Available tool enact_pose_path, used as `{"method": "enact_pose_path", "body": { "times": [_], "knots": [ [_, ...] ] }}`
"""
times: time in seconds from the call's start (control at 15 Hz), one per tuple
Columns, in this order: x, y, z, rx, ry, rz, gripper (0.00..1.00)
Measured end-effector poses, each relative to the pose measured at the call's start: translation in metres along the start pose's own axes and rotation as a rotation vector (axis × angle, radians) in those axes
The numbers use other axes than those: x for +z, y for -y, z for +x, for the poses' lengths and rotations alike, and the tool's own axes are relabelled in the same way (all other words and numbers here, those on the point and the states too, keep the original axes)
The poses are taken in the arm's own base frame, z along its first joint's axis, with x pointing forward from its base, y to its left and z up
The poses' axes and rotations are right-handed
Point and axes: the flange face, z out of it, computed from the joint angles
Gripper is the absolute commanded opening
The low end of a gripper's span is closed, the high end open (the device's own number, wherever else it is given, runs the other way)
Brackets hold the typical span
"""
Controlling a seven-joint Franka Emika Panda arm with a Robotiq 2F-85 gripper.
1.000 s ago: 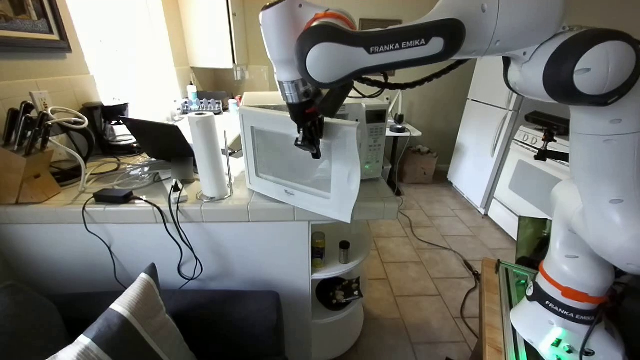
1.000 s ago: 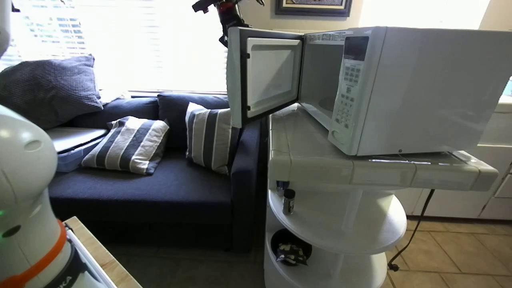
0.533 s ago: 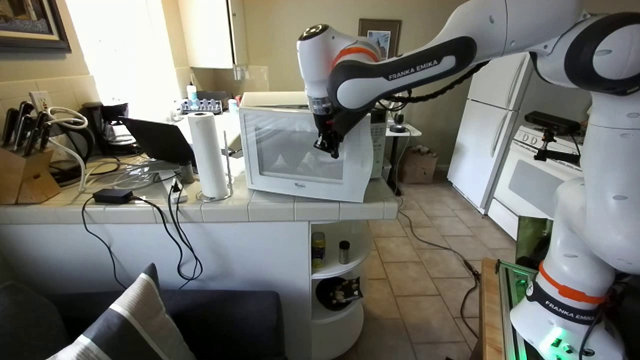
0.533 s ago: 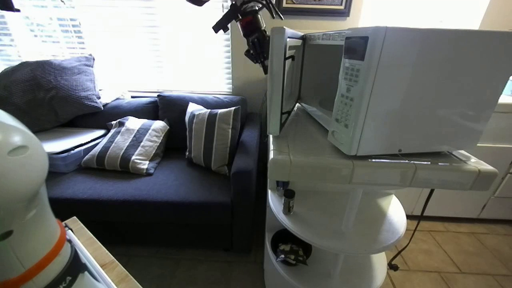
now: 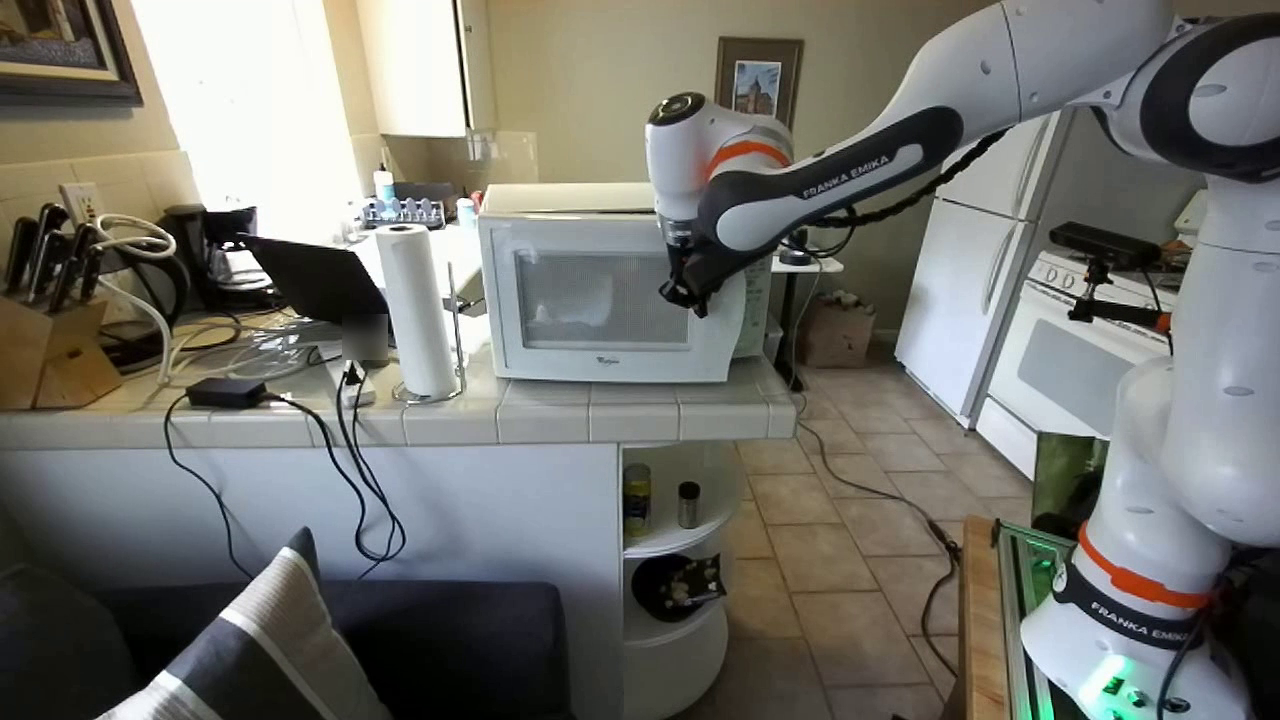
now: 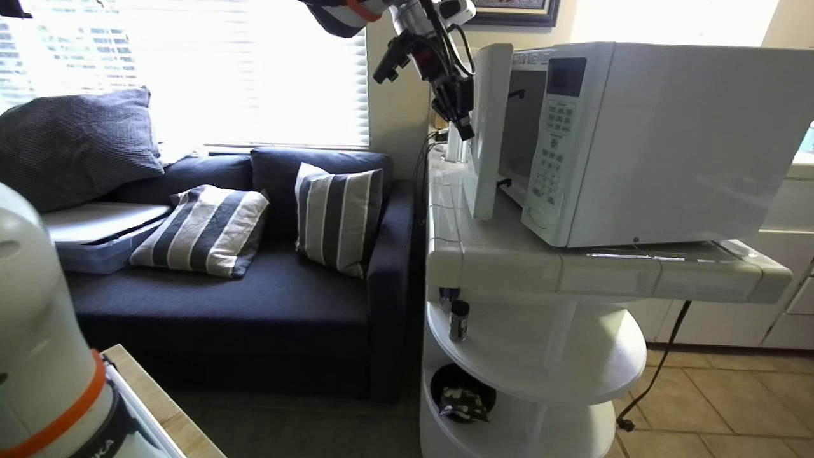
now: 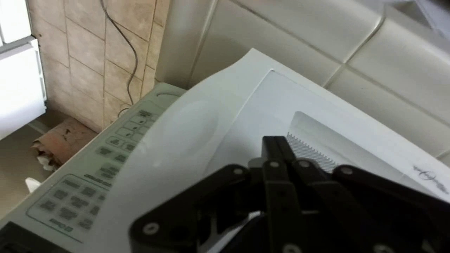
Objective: Close the microwave door
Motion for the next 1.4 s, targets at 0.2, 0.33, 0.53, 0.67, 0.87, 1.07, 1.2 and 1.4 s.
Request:
{"method": "enact_pose_path", "body": {
  "times": [0.2, 0.33, 0.53, 0.67, 0.87, 1.07, 1.2, 1.4],
  "knots": [
    [0.011, -0.022, 0.011, 0.095, -0.059, -0.002, 0.00],
    [0.017, -0.032, 0.020, 0.145, -0.107, 0.012, 0.00],
    [0.022, -0.040, 0.028, 0.203, -0.157, 0.036, 0.00],
    [0.025, -0.040, 0.028, 0.228, -0.175, 0.036, 0.00],
    [0.027, -0.038, 0.026, 0.248, -0.203, 0.026, 0.00],
    [0.031, -0.036, 0.026, 0.262, -0.244, 0.015, 0.00],
    [0.032, -0.034, 0.024, 0.266, -0.259, 0.008, 0.00],
    [0.030, -0.030, 0.020, 0.223, -0.226, 0.076, 0.00]
  ]
}}
